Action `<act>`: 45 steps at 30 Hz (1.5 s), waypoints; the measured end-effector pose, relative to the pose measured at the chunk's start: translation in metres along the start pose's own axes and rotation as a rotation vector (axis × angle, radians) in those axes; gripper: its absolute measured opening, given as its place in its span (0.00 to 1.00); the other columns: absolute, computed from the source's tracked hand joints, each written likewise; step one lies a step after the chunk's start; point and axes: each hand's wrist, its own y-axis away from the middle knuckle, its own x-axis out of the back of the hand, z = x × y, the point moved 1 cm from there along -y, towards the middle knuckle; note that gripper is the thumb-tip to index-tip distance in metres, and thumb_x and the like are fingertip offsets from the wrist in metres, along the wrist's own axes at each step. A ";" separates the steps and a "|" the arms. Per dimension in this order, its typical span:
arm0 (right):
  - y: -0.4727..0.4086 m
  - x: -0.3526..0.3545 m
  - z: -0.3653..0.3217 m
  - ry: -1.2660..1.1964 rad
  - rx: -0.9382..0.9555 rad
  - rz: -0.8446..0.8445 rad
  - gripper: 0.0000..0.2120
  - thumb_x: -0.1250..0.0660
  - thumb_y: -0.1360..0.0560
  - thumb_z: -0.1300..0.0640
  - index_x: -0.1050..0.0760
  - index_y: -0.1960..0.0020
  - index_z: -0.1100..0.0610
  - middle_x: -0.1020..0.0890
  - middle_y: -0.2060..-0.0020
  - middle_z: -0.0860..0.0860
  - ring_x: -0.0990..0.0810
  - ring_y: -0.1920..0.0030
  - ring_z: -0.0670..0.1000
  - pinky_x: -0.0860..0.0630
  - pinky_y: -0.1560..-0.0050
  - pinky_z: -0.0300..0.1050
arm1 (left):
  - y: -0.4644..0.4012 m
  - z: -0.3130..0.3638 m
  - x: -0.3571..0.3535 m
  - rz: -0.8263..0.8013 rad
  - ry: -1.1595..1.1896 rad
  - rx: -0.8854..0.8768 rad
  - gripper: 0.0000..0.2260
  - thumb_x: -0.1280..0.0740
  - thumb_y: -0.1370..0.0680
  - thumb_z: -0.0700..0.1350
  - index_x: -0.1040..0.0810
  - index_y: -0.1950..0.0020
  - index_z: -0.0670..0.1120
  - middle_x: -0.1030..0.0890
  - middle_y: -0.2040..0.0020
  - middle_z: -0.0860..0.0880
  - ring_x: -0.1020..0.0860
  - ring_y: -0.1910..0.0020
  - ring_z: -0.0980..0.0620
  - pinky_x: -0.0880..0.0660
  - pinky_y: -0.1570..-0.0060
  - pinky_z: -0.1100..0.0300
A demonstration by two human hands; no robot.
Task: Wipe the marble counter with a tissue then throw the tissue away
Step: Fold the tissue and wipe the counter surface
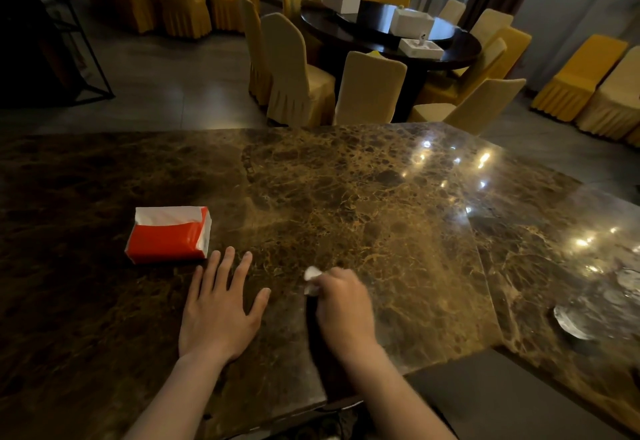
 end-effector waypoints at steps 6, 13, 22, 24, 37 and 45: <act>-0.009 0.009 0.023 0.080 -0.162 0.092 0.13 0.33 0.27 0.70 0.16 0.47 0.59 0.19 0.57 0.53 0.23 0.53 0.55 0.27 0.58 0.46 | 0.001 0.004 0.002 0.011 0.004 0.003 0.35 0.61 0.20 0.70 0.55 0.15 0.57 0.55 0.14 0.50 0.62 0.16 0.50 0.61 0.18 0.47; 0.024 -0.011 -0.022 -0.023 0.207 -0.069 0.12 0.29 0.26 0.63 0.19 0.45 0.52 0.24 0.55 0.47 0.27 0.52 0.49 0.27 0.61 0.41 | 0.002 0.004 0.002 0.005 0.001 -0.004 0.35 0.60 0.21 0.70 0.55 0.16 0.57 0.55 0.14 0.50 0.61 0.16 0.50 0.60 0.18 0.46; 0.006 0.020 0.028 0.046 -0.218 0.110 0.11 0.32 0.27 0.69 0.15 0.51 0.58 0.23 0.60 0.50 0.27 0.58 0.51 0.32 0.62 0.42 | 0.001 0.002 0.000 0.022 0.002 0.001 0.36 0.63 0.21 0.71 0.54 0.15 0.57 0.53 0.14 0.50 0.61 0.16 0.50 0.61 0.18 0.47; 0.018 0.007 0.002 -0.006 -0.109 0.064 0.09 0.30 0.28 0.68 0.16 0.53 0.57 0.22 0.59 0.49 0.27 0.58 0.49 0.35 0.61 0.38 | 0.001 0.003 0.001 0.033 0.015 0.002 0.36 0.62 0.21 0.71 0.52 0.15 0.57 0.52 0.14 0.50 0.60 0.16 0.50 0.60 0.18 0.47; 0.010 0.007 0.010 0.046 -0.111 0.066 0.09 0.32 0.28 0.69 0.16 0.55 0.58 0.22 0.61 0.51 0.23 0.59 0.53 0.33 0.64 0.42 | 0.001 0.003 0.002 0.025 0.021 0.000 0.36 0.62 0.21 0.70 0.53 0.15 0.57 0.53 0.14 0.50 0.60 0.16 0.50 0.60 0.18 0.47; 0.009 0.035 0.032 -0.855 -0.497 0.066 0.16 0.30 0.23 0.66 0.16 0.43 0.49 0.14 0.50 0.47 0.16 0.53 0.45 0.18 0.52 0.43 | 0.001 0.002 0.002 0.019 0.022 -0.005 0.35 0.58 0.20 0.70 0.52 0.15 0.57 0.53 0.14 0.50 0.60 0.16 0.50 0.60 0.18 0.47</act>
